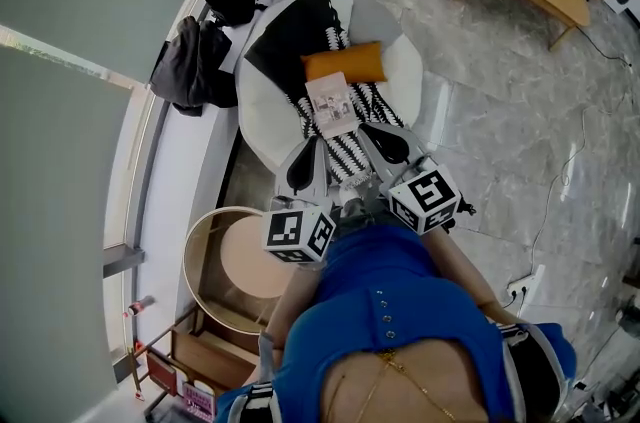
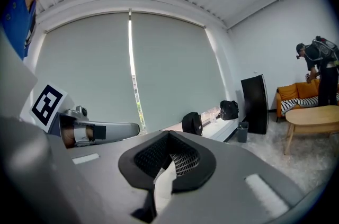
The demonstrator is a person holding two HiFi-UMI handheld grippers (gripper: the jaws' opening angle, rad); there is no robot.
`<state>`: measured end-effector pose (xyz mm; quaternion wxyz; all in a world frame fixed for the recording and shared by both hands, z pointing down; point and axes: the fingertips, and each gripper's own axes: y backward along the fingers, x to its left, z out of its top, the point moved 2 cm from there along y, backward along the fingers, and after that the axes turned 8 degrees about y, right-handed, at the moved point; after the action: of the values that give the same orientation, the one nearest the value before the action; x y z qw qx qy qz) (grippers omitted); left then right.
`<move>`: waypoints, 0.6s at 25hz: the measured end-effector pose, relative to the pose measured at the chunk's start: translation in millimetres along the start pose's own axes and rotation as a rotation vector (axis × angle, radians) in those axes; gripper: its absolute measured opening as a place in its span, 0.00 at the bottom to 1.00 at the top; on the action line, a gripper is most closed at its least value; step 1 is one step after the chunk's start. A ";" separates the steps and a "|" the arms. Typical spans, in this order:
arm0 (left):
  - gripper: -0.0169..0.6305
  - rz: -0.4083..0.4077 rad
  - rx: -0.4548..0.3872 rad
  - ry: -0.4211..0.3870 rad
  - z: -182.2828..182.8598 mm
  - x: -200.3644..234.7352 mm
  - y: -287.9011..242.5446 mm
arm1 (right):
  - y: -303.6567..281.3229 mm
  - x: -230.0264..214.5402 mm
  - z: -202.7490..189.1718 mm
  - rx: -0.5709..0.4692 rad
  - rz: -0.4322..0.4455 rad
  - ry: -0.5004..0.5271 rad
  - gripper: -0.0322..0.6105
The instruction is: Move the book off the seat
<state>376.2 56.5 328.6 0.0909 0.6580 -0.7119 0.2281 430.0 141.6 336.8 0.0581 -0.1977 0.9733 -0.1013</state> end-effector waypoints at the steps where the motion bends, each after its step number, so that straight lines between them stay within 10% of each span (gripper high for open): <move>1: 0.03 0.003 -0.006 0.001 1.8 -0.4 -3.1 | -2.1 -2.6 1.5 0.000 0.007 0.002 0.05; 15: 0.03 0.043 -0.048 -0.001 21.8 -25.7 -47.0 | -22.5 -33.1 35.7 -0.017 0.143 0.089 0.05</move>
<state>428.9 68.4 308.0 0.1013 0.6403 -0.7312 0.2123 474.2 128.3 309.5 0.0201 -0.1236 0.9874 -0.0971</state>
